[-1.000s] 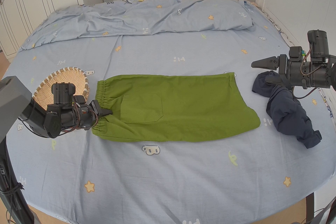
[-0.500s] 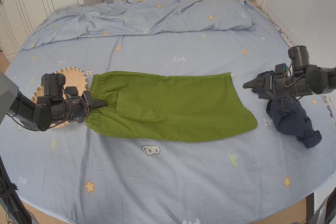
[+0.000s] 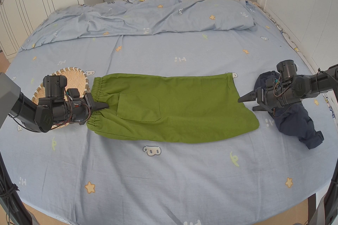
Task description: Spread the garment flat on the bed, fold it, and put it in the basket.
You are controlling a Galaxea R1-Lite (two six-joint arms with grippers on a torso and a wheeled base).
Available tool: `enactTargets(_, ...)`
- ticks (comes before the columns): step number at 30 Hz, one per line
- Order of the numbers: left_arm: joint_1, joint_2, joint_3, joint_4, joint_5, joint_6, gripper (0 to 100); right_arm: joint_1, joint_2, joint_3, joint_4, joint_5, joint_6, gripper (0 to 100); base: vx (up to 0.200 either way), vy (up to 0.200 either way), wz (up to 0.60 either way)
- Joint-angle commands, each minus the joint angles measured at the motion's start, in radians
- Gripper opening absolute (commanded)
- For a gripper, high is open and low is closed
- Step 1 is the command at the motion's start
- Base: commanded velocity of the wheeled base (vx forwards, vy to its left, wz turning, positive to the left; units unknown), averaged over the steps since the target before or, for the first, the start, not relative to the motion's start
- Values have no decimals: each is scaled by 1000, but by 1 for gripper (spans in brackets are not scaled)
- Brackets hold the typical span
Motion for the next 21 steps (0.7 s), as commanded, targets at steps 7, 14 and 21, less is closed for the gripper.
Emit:
enactTargets(7,-6,5,-2,-1,0,0,0,10,71,-28,42,53,-2,100,0,0,0)
enactTargets(14,-6,5,-3,-1,0,0,0,6,82,-79,131,197,3,100,0,0,0)
enactTargets(21,-6,5,-3,-1,0,0,0,6,107,-109,170,205,1,100,0,0,0)
